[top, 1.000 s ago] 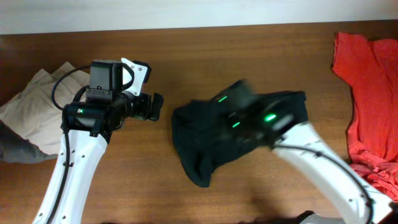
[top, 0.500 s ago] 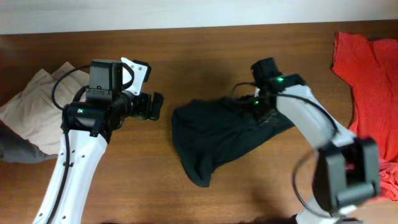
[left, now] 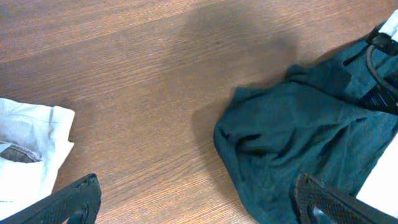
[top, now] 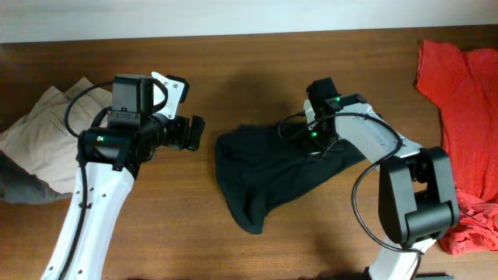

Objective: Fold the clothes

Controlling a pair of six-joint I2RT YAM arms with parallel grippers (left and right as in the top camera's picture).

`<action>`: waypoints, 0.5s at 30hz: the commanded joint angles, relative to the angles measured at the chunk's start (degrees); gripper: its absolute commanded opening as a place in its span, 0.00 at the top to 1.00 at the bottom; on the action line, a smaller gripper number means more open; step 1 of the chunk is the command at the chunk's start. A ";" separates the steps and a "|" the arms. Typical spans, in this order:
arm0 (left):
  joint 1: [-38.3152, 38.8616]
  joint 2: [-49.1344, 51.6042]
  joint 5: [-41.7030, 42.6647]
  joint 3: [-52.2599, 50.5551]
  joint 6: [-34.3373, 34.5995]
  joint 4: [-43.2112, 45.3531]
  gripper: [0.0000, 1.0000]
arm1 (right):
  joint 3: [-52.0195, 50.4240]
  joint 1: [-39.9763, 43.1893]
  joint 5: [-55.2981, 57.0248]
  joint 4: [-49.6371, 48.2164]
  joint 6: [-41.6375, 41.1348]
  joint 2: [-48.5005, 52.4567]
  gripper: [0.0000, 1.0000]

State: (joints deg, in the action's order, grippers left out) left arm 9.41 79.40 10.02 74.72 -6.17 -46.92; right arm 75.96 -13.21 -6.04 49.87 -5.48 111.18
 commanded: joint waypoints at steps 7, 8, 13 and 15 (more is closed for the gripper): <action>-0.20 0.15 0.22 1.18 0.13 0.79 0.01 | 11.72 -0.46 -0.28 3.52 3.50 -5.57 0.96; -0.20 0.15 0.20 1.18 0.13 0.79 0.01 | 12.92 -0.74 -0.48 3.72 3.80 -5.64 0.96; -0.20 0.15 0.22 1.18 0.13 0.61 0.01 | 13.73 -1.77 -0.39 8.11 7.52 -5.60 0.69; -0.20 0.15 0.22 1.18 0.13 0.52 0.01 | 12.20 -1.77 -0.39 10.51 9.07 -5.60 0.62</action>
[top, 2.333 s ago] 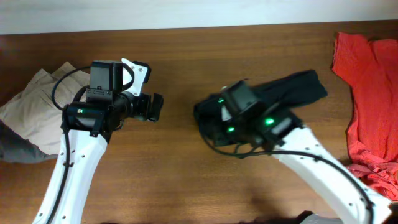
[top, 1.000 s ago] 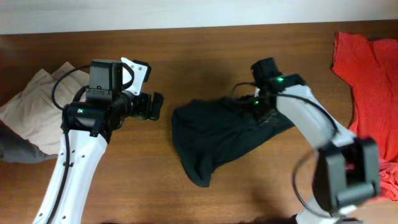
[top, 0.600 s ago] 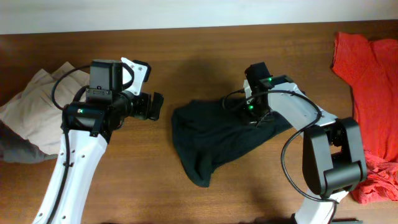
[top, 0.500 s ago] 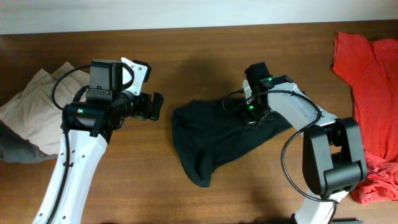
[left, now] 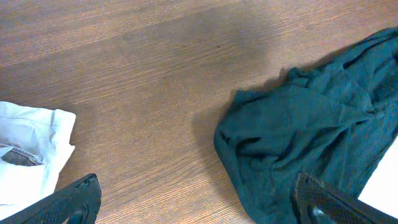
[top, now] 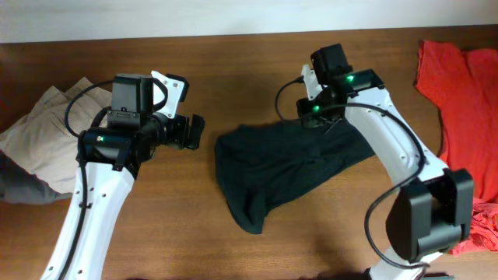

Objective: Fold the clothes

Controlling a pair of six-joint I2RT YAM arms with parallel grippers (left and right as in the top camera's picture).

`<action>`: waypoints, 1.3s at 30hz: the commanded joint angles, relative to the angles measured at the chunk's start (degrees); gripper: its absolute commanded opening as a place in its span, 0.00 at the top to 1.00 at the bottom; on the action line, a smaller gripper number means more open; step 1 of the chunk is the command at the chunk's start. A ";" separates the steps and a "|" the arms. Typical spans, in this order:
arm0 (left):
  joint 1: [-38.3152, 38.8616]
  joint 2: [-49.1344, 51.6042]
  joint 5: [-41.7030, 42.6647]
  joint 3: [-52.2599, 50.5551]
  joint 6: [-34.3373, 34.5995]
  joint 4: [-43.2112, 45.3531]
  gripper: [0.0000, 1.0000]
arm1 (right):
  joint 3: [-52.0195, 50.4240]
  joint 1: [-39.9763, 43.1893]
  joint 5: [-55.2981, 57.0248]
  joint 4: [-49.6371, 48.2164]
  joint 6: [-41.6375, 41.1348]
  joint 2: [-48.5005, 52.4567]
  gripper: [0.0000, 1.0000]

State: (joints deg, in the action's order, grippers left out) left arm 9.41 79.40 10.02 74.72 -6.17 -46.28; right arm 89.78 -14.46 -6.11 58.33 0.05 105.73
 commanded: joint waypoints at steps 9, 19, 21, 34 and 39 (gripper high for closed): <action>-0.20 0.15 0.22 1.18 0.13 0.20 0.01 | -16.28 -0.48 -1.22 -5.75 7.67 0.17 0.51; -0.20 0.15 0.24 1.18 0.15 0.15 0.01 | -21.09 -0.52 -2.99 -11.30 7.63 0.17 0.61; -0.20 0.15 0.24 1.18 0.13 -0.02 0.01 | -21.64 -0.52 -2.95 -12.35 7.39 0.17 0.70; -0.20 0.15 0.24 1.18 0.13 -0.76 0.01 | -16.85 -0.68 -8.17 -9.70 6.34 -1.05 0.96; -0.20 0.15 0.24 1.18 0.13 0.17 0.01 | -2.60 -3.10 -8.46 0.26 6.36 -4.24 0.96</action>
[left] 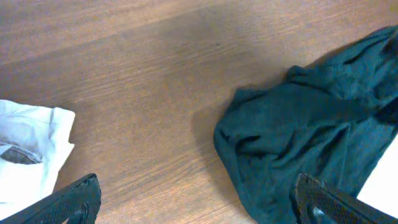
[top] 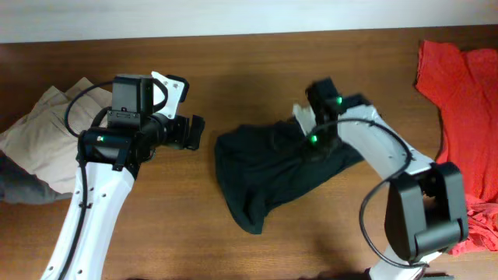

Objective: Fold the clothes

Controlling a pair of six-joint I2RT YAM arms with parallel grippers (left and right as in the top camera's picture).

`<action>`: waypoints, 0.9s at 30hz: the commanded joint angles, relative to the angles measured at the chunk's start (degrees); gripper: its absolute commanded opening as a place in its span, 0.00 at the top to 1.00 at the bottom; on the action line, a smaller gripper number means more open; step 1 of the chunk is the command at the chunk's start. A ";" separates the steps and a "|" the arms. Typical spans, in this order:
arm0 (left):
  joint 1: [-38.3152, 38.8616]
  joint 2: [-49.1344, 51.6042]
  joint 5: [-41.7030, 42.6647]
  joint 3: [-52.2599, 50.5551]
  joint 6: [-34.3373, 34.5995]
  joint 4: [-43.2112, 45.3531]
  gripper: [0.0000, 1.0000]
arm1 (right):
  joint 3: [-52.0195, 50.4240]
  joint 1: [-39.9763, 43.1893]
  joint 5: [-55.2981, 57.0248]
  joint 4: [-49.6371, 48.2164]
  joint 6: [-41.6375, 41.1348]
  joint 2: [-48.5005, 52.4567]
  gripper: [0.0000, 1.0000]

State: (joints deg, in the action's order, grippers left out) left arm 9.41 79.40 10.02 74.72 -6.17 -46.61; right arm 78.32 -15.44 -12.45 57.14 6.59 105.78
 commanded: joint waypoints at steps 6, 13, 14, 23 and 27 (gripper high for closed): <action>-0.20 0.15 0.22 1.18 0.13 0.52 0.01 | 20.63 -7.34 -1.95 -7.04 -0.17 -4.92 0.96; -0.20 0.15 0.24 1.18 0.13 0.26 0.01 | 19.82 -11.10 -1.99 -26.49 -0.20 1.25 0.90; -0.20 0.15 0.24 1.18 0.13 0.09 0.01 | 19.82 -11.32 -2.05 -28.13 -0.20 2.60 0.87; -0.17 0.15 1.84 1.18 0.13 -0.31 0.01 | 20.28 -9.53 4.83 -21.35 -1.57 4.07 0.43; -0.07 0.28 5.68 1.18 0.11 -0.02 0.01 | 20.39 -4.79 8.61 -9.68 -8.39 1.84 0.43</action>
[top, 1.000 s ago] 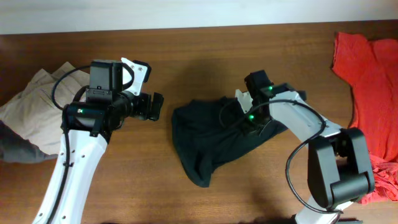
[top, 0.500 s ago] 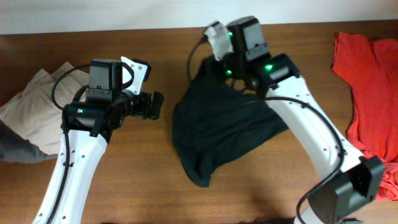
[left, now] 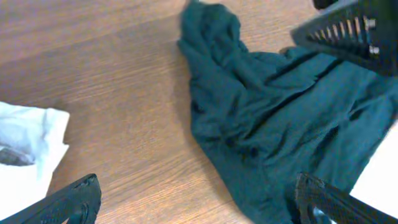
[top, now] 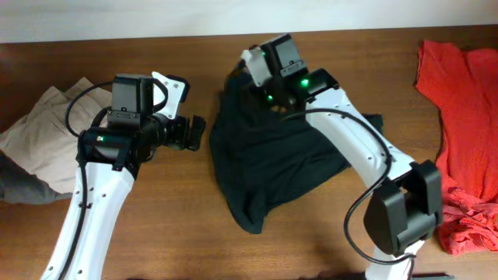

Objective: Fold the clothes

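Observation:
A dark green garment (top: 264, 171) lies crumpled on the wooden table (top: 156, 233), with one corner pulled up toward the far left. My right gripper (top: 253, 82) sits at that raised corner and appears shut on the cloth, its fingertips mostly hidden under the wrist. In the left wrist view the same garment (left: 280, 112) spreads across the right half, and a ribbed finger of the right gripper (left: 348, 31) shows at the top right. My left gripper (top: 191, 132) hovers open just left of the garment, holding nothing, with its fingers (left: 68, 199) wide apart.
A beige pile of clothes (top: 39, 132) lies at the left edge with a grey piece (top: 15, 187) below it. A red garment (top: 467, 93) covers the right edge. A white cloth (left: 25, 149) shows at the left of the left wrist view.
My right gripper moved from the middle of the garment to the far left, and a part of the cloth came with it. The garment now reaches further left. The left arm stayed put.
My right gripper was low on the garment's right part, then raised above its far edge, then down on its middle. Now it is at the far left with cloth drawn along. The left gripper stayed open beside the garment throughout.

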Controlling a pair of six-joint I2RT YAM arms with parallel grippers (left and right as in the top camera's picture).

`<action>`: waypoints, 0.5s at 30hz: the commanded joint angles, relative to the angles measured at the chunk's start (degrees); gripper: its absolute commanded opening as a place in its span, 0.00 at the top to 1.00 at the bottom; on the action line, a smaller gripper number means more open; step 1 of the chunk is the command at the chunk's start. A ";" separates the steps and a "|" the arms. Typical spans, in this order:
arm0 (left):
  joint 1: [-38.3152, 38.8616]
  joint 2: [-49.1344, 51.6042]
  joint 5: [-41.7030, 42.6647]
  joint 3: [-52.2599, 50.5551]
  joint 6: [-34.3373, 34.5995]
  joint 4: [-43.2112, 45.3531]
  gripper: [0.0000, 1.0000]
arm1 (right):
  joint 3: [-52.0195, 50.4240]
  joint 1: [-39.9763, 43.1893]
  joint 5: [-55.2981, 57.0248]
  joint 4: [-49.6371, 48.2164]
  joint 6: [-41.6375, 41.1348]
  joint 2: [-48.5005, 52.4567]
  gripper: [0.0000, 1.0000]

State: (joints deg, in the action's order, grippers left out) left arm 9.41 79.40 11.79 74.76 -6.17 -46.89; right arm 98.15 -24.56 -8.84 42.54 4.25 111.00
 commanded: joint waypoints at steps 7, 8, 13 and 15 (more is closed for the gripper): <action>2.51 2.36 3.91 1.14 0.11 0.59 0.01 | 0.22 17.27 2.38 25.75 -20.26 -3.72 0.48; 3.32 3.15 3.89 1.14 0.11 0.57 0.01 | 0.11 19.93 0.55 28.04 -20.24 -3.72 0.49; 5.81 6.97 3.45 1.14 0.09 0.61 0.01 | -2.58 28.85 -1.97 31.47 -20.22 -3.72 0.48; 6.05 9.05 3.43 1.14 0.09 0.61 0.00 | -5.11 31.98 -2.14 31.32 -20.22 -3.72 0.45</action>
State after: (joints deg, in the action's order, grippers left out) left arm 15.07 86.00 14.61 74.81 -6.17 -46.37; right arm 96.09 4.32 -8.97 73.49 -14.31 109.34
